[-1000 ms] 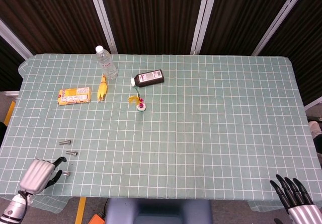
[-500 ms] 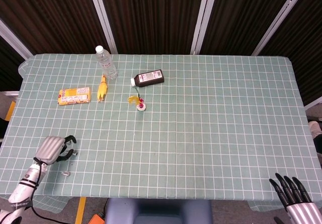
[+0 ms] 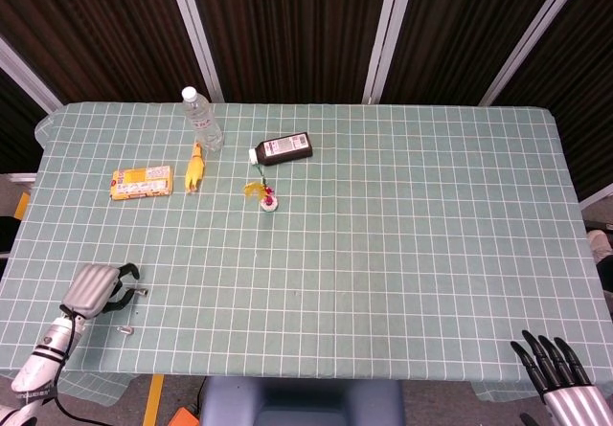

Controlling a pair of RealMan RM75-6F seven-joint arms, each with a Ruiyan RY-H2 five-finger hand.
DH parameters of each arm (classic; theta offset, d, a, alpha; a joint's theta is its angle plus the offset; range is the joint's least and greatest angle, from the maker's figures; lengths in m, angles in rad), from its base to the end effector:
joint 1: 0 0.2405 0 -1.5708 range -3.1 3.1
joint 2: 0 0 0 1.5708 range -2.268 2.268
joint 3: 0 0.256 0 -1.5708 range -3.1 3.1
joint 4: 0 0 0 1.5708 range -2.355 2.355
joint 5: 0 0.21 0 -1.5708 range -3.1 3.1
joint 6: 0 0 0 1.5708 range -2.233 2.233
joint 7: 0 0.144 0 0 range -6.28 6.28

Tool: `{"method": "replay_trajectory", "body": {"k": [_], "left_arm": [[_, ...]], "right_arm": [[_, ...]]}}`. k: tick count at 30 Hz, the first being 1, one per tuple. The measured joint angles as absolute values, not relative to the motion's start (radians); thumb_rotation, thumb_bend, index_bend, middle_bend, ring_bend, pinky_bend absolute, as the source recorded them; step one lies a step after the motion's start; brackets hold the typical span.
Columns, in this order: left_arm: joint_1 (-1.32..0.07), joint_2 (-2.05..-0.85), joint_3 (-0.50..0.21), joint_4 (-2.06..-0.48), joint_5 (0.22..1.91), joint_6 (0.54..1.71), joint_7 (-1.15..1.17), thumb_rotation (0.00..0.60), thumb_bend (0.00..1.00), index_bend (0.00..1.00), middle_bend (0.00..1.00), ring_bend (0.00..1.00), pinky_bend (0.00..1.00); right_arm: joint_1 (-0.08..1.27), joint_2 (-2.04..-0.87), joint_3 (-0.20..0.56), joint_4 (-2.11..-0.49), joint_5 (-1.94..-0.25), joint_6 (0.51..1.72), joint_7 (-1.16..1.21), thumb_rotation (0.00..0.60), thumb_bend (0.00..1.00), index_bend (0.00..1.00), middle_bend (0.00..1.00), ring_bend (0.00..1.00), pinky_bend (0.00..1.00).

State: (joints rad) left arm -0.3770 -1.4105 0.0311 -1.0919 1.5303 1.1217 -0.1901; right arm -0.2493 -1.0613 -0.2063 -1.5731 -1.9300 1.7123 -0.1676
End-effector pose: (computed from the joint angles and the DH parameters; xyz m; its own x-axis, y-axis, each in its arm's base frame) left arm -0.3457 0.2682 0.0619 0.4989 0.2816 0.8196 0.8649 -0.2216 -0.4503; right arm -0.2971 -0.0191 0.1549 0.5551 -0.1570 0.8168 -0.8309 -0.1508 0.5357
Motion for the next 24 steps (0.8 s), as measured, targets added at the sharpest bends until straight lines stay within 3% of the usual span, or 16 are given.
{"method": "replay_trajectory", "body": {"k": [24], "left_arm": [[-0.372,-1.491,0.052,-0.967,1.528,1.102,-0.202,0.6,0.41,0.5,1.0,1.0,1.0]], "right_arm": [[-0.249,-1.062,-0.206,-1.572,-1.927,1.712,-0.168,0.6,0.18,0.0,0.0,0.0,0.0]]}}
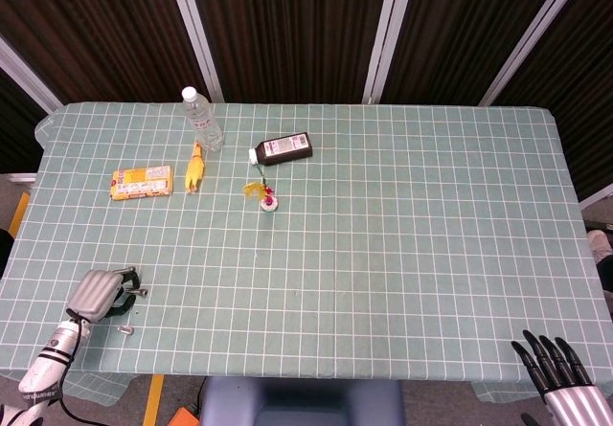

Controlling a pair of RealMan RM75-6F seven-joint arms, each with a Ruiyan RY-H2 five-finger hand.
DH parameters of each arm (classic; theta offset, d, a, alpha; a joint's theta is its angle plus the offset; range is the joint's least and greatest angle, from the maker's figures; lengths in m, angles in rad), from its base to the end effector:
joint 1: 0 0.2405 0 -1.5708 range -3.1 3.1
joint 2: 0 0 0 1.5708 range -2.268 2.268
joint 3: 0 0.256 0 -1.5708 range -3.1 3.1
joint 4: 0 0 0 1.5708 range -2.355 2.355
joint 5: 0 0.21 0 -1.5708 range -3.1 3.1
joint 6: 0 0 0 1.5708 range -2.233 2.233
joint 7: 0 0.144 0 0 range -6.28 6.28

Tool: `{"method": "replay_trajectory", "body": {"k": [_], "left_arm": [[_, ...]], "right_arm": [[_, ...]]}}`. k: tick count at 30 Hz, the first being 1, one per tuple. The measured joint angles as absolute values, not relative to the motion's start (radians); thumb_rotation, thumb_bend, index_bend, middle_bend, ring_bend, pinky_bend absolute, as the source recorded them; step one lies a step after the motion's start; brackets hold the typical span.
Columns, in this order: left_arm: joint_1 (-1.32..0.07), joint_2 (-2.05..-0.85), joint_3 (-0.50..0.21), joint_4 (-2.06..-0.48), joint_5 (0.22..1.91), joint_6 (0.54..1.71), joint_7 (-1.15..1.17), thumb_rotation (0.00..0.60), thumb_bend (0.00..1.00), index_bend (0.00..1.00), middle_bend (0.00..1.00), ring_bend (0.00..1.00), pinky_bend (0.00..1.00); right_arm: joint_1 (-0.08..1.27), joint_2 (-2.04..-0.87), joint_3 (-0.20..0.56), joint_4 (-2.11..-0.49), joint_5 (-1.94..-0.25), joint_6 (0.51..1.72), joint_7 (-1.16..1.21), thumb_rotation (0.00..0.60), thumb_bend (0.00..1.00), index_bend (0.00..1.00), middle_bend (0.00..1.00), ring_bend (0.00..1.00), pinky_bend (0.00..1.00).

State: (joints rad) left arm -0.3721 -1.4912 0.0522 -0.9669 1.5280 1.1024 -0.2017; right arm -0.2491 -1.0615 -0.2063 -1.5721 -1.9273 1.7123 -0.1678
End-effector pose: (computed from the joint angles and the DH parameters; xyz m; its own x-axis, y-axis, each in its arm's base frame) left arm -0.3616 0.2662 0.0447 0.5276 0.3059 0.7925 0.8492 -0.2124 -0.4834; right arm -0.2976 -0.0191 0.1550 0.5563 -0.1574 0.8160 -0.8302 -0.1487 0.5373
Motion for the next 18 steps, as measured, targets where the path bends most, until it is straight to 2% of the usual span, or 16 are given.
{"method": "replay_trajectory", "body": {"k": [13,18], "left_arm": [[-0.368,-1.486,0.043,-0.959,1.514,1.11,-0.207,0.6,0.41,0.58,1.0,1.0,1.0],[-0.363,-1.461,0.046,-0.983,1.529,1.142,-0.191,0.6,0.41,0.58,1.0,1.0,1.0]], "right_arm": [[-0.249,-1.06,-0.209,-1.571,-1.929,1.709,-0.171,0.6,0.18,0.0,0.0,0.0,0.0],[-0.248,-1.059,-0.21,-1.572,-1.929,1.706,-0.172,0.6,0.18,0.0,0.0,0.0,0.0]]}}
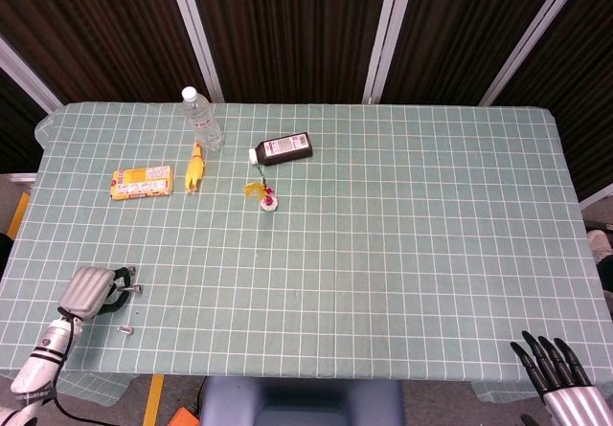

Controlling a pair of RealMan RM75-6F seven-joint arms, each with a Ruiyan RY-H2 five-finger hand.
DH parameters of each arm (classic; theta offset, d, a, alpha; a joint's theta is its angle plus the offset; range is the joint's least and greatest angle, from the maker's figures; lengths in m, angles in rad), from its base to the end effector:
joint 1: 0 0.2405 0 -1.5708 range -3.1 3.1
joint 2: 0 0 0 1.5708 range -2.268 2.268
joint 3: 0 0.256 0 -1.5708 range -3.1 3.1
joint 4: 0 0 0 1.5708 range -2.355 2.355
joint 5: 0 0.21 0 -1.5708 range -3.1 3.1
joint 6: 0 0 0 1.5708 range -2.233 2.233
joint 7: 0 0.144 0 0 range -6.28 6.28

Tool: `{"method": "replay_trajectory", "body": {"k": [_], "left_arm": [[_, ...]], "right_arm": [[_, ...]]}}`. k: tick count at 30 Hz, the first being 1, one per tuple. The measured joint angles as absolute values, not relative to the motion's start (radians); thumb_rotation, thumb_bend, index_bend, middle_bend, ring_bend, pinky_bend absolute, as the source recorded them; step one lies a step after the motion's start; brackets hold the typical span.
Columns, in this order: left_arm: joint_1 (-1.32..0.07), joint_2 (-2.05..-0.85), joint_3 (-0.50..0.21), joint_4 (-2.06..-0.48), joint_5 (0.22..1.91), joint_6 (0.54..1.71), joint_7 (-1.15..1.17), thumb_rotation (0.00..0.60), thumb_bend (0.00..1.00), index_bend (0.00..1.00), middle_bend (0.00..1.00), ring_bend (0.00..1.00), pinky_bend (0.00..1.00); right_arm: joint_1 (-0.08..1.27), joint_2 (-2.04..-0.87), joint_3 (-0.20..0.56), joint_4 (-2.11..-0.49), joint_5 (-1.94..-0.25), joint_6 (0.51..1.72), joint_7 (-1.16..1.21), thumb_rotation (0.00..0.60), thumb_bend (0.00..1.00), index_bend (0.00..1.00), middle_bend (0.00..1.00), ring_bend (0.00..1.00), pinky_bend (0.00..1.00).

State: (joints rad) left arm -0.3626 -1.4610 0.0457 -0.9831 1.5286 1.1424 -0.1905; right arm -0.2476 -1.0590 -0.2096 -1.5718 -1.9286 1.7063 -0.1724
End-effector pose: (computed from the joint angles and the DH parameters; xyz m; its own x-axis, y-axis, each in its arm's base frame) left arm -0.3617 0.2662 0.0596 0.5420 0.2632 0.7981 0.8396 -0.2098 -0.5010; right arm -0.2980 -0.0186 0.1546 0.5617 -0.1651 0.8107 -0.8266 -0.1535 0.5415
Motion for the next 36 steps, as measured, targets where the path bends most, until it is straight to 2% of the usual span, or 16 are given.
{"method": "replay_trajectory", "body": {"k": [11,19,27,36], "left_arm": [[-0.347,-1.412,0.064,-1.055,1.571,1.206,-0.022,0.6,0.41,0.57,1.0,1.0,1.0],[-0.329,-1.382,0.075,-1.123,1.603,1.258,0.365,0.6,0.41,0.56,1.0,1.0,1.0],[-0.325,-1.352,0.077,-1.219,1.599,1.237,0.756,0.6,0.41,0.56,1.0,1.0,1.0],[-0.323,-1.37,0.047,-1.238,1.509,1.182,0.986,0.6,0.41,0.56,1.0,1.0,1.0]], "right_arm": [[-0.251,-1.056,-0.212,-1.568,-1.935,1.719,-0.164,0.6,0.18,0.0,0.0,0.0,0.0],[-0.254,-1.054,-0.213,-1.565,-1.941,1.732,-0.153,0.6,0.18,0.0,0.0,0.0,0.0],[-0.257,-1.049,-0.216,-1.563,-1.948,1.743,-0.143,0.6,0.18,0.0,0.0,0.0,0.0],[-0.258,-1.045,-0.218,-1.561,-1.953,1.745,-0.136,0.6,0.18,0.0,0.0,0.0,0.0]]}}
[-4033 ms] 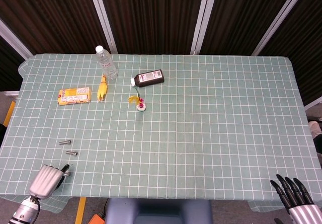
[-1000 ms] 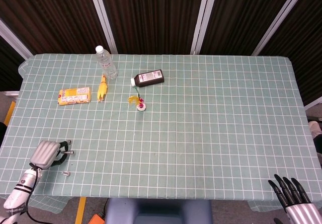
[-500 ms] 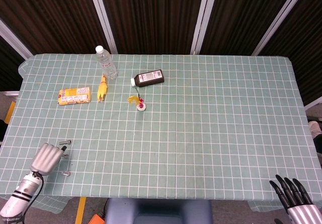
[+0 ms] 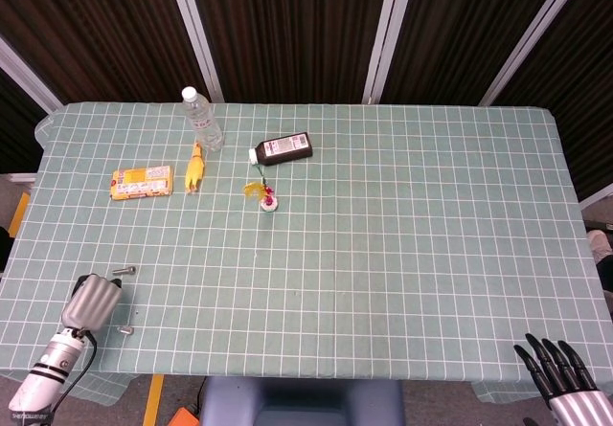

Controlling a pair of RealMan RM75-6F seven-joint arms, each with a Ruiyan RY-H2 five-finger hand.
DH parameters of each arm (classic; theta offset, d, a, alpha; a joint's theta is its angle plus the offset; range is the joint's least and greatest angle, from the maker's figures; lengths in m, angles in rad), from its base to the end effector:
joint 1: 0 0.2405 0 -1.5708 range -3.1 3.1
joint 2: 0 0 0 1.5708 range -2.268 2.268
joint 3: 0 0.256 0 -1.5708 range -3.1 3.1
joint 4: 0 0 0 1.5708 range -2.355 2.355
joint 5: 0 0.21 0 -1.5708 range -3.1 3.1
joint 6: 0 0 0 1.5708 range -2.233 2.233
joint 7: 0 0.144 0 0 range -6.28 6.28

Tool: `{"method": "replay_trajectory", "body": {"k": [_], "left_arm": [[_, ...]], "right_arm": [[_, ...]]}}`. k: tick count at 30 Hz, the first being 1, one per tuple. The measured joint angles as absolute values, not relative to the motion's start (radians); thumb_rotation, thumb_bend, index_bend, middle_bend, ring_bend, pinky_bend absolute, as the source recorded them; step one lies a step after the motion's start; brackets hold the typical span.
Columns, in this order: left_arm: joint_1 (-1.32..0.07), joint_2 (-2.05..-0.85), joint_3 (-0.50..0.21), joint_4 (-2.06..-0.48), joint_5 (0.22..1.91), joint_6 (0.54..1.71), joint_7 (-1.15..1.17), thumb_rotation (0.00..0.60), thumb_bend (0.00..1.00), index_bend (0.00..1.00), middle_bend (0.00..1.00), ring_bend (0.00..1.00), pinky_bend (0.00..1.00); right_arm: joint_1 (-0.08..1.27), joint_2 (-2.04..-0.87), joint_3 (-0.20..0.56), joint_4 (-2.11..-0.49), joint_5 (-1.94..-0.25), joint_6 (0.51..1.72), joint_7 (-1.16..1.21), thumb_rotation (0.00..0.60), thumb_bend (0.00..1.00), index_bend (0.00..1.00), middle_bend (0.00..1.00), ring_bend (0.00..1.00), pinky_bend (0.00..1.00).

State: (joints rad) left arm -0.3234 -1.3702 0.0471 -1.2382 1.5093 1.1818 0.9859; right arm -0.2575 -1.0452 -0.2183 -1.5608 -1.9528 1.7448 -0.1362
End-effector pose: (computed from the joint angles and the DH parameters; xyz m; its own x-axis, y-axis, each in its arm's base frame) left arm -0.3347 0.2400 0.0619 0.9987 -0.0499 0.0113 -0.0064 -0.3401 -0.9404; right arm -0.2957 -0.0134 0.1620 0.5424 -0.1494 0.8267 -0.8383 -0.1621 0.5206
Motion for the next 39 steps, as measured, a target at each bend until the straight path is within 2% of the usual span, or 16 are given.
{"method": "replay_trajectory", "body": {"k": [13,28,39], "left_arm": [[-0.313,-1.419,0.042,-1.204,1.482,1.196,1.071,0.6,0.41,0.53,1.0,1.0,1.0],[-0.309,-1.409,0.07,-1.216,1.523,1.221,1.044,0.6,0.41,0.49,1.0,1.0,1.0],[-0.306,-1.402,0.071,-1.243,1.528,1.227,1.032,0.6,0.41,0.37,1.0,1.0,1.0]], "right_arm": [[-0.26,-1.039,-0.223,-1.559,-1.962,1.754,-0.126,0.6,0.18,0.0,0.0,0.0,0.0],[-0.273,-1.04,-0.223,-1.546,-1.974,1.784,-0.115,0.6,0.18,0.0,0.0,0.0,0.0],[-0.274,-1.039,-0.22,-1.55,-1.966,1.779,-0.118,0.6,0.18,0.0,0.0,0.0,0.0]]}}
